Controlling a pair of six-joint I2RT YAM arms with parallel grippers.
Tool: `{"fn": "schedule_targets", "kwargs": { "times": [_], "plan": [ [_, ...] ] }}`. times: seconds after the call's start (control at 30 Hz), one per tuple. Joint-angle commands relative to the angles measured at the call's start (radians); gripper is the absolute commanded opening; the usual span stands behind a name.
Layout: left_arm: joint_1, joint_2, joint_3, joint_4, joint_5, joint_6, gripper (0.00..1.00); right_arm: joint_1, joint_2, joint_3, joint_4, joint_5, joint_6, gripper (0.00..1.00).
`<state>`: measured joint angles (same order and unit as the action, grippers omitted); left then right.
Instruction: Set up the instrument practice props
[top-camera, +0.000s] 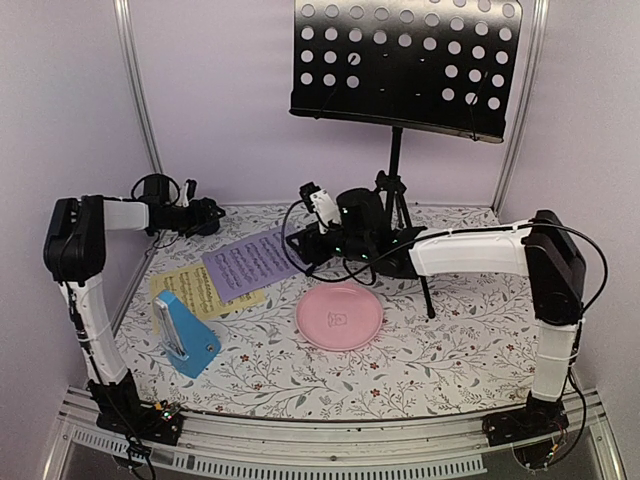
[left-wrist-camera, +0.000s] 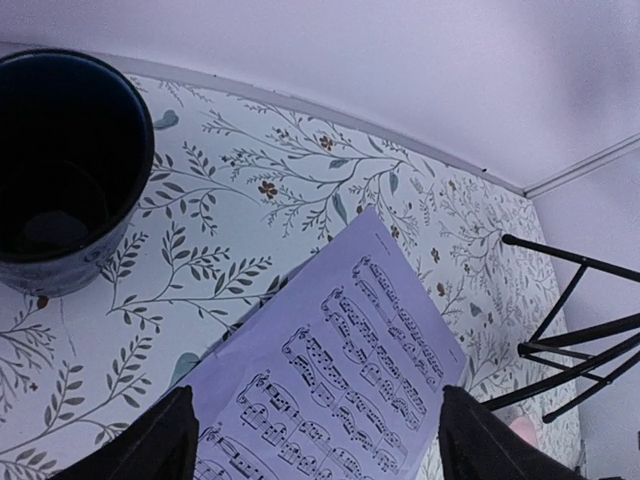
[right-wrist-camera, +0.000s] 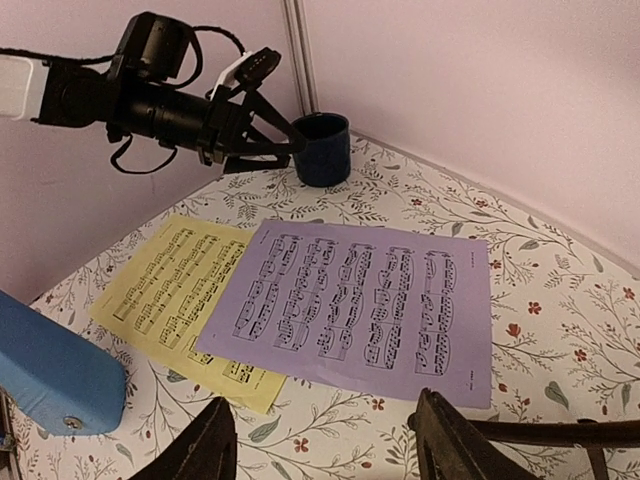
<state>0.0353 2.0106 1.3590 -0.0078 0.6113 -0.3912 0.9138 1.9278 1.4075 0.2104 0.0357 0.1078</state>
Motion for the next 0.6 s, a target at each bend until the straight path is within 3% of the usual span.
{"fn": "schedule_targets", "kwargs": {
  "times": [0.0,0.2,0.37,0.57],
  "plan": [
    [-0.001,0.077,0.084,-0.110,0.077,0.067,0.82,0.027,0.136,0.132,-0.034,-0.054,-0.015,0.59],
    [-0.033,0.089,0.079,-0.210,-0.129,0.139,0.81,0.043,0.295,0.271,-0.074,-0.047,-0.026,0.48],
    [-0.024,0.057,0.005,-0.200,-0.202,0.128,0.80,0.044,0.387,0.362,-0.105,-0.042,-0.028,0.45],
    [-0.022,-0.105,-0.256,-0.039,-0.194,0.031,0.79,0.045,0.534,0.521,-0.149,0.010,-0.050,0.38]
  ]
}}
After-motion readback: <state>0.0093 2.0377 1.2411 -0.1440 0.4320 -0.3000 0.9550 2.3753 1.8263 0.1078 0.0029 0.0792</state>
